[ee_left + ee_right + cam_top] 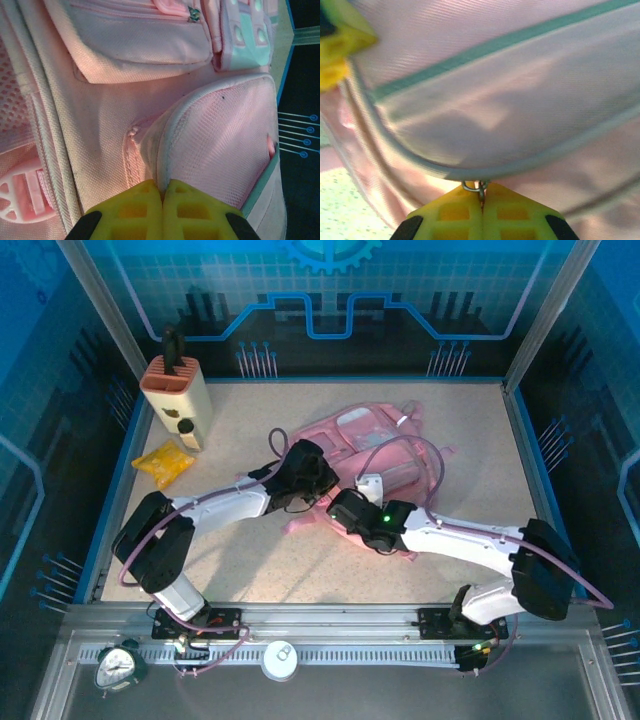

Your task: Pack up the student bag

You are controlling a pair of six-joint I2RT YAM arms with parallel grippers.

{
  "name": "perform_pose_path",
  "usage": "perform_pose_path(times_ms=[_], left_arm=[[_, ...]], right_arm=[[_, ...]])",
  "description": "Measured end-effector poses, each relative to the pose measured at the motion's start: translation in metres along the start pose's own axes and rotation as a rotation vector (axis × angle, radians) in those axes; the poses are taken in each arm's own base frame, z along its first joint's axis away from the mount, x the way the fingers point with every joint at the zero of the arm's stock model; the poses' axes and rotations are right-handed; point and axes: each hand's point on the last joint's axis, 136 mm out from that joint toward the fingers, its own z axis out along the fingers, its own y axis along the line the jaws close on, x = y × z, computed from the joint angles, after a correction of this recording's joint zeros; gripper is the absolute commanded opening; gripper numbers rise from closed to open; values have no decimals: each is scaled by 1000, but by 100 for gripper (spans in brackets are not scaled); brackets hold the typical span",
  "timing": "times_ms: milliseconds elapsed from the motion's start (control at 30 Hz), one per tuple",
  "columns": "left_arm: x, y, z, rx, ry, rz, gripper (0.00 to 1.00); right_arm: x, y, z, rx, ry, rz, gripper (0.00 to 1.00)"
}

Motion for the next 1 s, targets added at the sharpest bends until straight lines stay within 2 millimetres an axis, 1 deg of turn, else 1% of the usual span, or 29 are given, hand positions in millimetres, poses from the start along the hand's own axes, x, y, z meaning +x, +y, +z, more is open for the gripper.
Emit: perform_pose_path(times_ms=[133, 300, 367, 467, 500, 533, 600, 667, 733, 767, 833, 900, 967, 1000], left_arm=[[-16, 7, -2, -16, 2, 9, 0], [-36, 11, -7, -17, 15, 37, 0], [-44, 11, -9, -20, 18, 56, 0], [-59, 10, -9, -34, 24, 89, 0], [-67, 10, -7, -36, 27, 99, 3], [-72, 10, -5, -39, 32, 107, 9], [-86, 9, -2, -37, 34, 124, 29], [-102, 8, -4, -28, 4, 137, 38], [-114, 9, -14, -13, -35, 133, 46], [-115, 10, -20, -4, -48, 126, 50], [-107, 15, -37, 24, -64, 93, 54], [-86, 24, -52, 58, -64, 38, 57], [-64, 30, -57, 75, -49, -3, 58], [-50, 33, -56, 73, -30, -23, 58]], right_arm=[[-4, -17, 1, 0, 11, 2, 0], [-14, -31, 7, -44, 27, 2, 0], [-16, -29, 10, -70, 26, -36, 0], [-16, -13, 11, -143, 22, -114, 0], [-17, -6, 11, -169, 19, -136, 0], [-16, 1, 13, -191, 19, -157, 0], [-13, 19, 18, -226, 28, -197, 0], [-11, 36, 22, -260, 41, -215, 0], [-9, 48, 23, -295, 46, -219, 0], [-8, 51, 23, -306, 49, -218, 0], [-9, 53, 23, -316, 48, -212, 0], [-9, 55, 22, -321, 46, -204, 0], [-10, 56, 22, -327, 46, -198, 0], [-10, 57, 22, -332, 46, -195, 0]])
